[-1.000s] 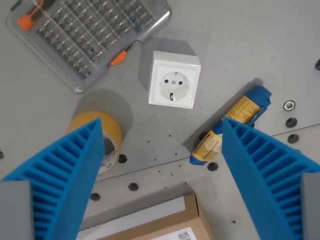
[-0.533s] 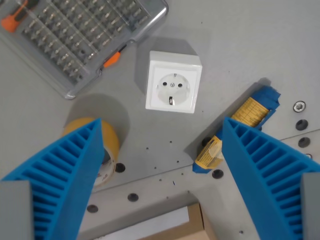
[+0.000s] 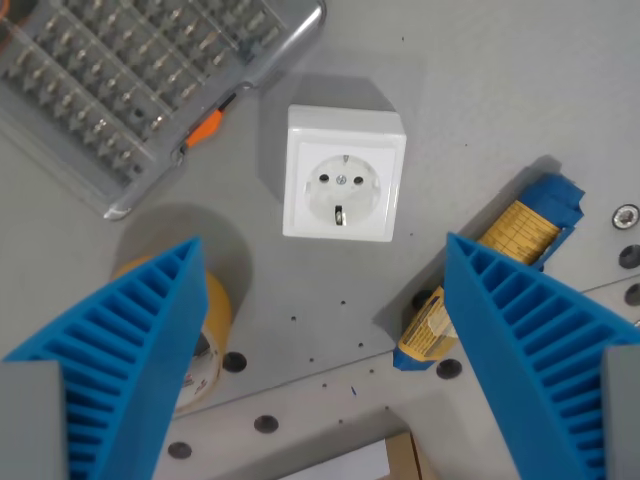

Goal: Move above the white socket

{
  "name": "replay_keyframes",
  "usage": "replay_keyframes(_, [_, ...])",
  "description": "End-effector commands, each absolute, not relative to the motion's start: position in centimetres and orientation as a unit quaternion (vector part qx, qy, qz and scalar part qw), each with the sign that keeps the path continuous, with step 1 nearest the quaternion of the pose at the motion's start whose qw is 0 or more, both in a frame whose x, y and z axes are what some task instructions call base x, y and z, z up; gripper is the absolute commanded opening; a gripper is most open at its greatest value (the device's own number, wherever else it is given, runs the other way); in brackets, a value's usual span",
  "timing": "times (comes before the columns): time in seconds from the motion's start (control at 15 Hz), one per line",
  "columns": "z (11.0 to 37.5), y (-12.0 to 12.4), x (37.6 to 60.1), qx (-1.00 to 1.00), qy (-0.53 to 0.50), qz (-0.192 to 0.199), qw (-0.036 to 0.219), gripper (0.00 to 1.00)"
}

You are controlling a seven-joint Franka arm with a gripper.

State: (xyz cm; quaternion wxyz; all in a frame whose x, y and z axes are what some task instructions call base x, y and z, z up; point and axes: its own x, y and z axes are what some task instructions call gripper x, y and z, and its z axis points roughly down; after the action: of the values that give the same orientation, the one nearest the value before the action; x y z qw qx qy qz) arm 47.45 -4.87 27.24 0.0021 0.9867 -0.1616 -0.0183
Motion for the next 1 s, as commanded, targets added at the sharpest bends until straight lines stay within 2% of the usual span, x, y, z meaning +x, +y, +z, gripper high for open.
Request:
replay_keyframes(0.07, [25.5, -5.2, 46.7, 0.979, -0.202, 0.025, 0.002, 1.00])
replay_keyframes(1.0, [18.6, -5.6, 45.2, 0.976, -0.218, 0.026, -0.001, 1.00])
